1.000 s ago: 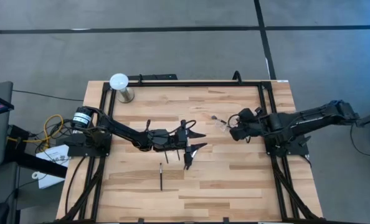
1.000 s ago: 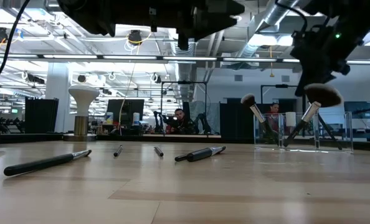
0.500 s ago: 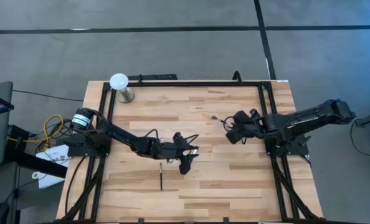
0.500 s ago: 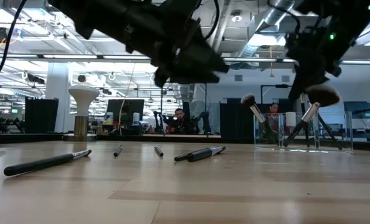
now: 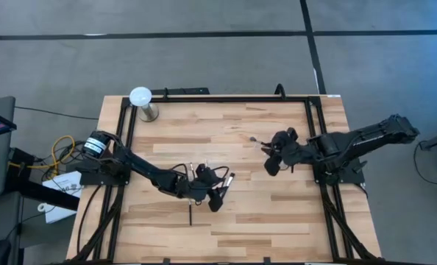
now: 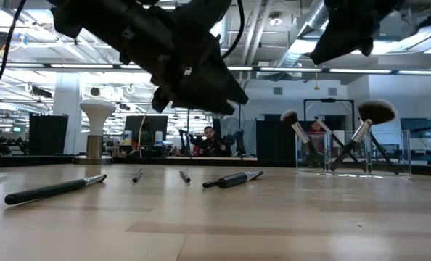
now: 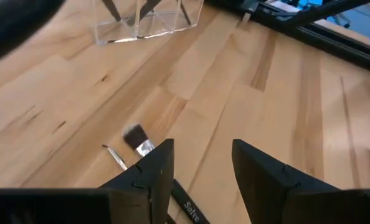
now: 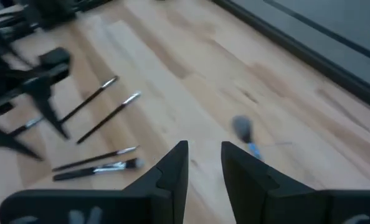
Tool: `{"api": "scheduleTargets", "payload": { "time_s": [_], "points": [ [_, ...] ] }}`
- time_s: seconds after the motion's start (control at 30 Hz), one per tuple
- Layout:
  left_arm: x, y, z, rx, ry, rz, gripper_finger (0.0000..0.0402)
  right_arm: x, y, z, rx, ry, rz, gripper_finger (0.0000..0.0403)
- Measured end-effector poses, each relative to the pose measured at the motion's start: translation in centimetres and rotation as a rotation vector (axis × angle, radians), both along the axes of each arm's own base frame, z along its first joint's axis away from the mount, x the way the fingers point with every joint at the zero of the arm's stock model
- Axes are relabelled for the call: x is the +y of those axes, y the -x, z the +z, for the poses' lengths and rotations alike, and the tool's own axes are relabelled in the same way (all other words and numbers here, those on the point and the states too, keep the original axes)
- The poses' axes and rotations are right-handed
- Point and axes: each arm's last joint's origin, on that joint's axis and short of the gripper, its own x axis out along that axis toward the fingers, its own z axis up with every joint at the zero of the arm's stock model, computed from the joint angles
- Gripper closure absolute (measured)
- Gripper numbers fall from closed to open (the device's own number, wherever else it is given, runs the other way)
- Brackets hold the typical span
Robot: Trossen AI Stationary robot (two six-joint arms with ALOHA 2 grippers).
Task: Pick & Place Makeup Supplies
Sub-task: Put the black makeup brush into the transparent organizer
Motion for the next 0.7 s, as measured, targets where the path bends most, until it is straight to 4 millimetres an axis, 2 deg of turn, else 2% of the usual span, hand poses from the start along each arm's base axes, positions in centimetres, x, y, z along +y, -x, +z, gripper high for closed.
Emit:
{"api": "scheduleTargets", "payload": {
  "time_s": [0.17,0.27,0.4,0.53,0.7],
  "points": [
    [-0.2,-0.3,-2.1,0.039,0.006,0.012,0.0243,1.8,-1.2,-1.1,0.031,-0.013,0.089,0.0314],
    [0.1,-0.6,-3.1,0.044,0.039,0.045,0.0243,2.4,-2.1,-2.5,0.111,-0.023,0.134,0.0314],
    [0.5,-1.0,-4.8,0.070,0.040,0.057,0.0243,3.0,-3.9,-4.6,0.194,-0.015,0.218,0.0314],
    [0.7,-1.1,-6.2,0.100,0.031,0.062,0.0243,3.4,-6.1,-6.0,0.173,-0.009,0.298,0.0314],
    [0.6,-1.3,-6.6,0.110,0.029,0.049,0.0243,3.2,-7.8,-7.3,0.164,-0.016,0.367,0.0314]
  ]
}}
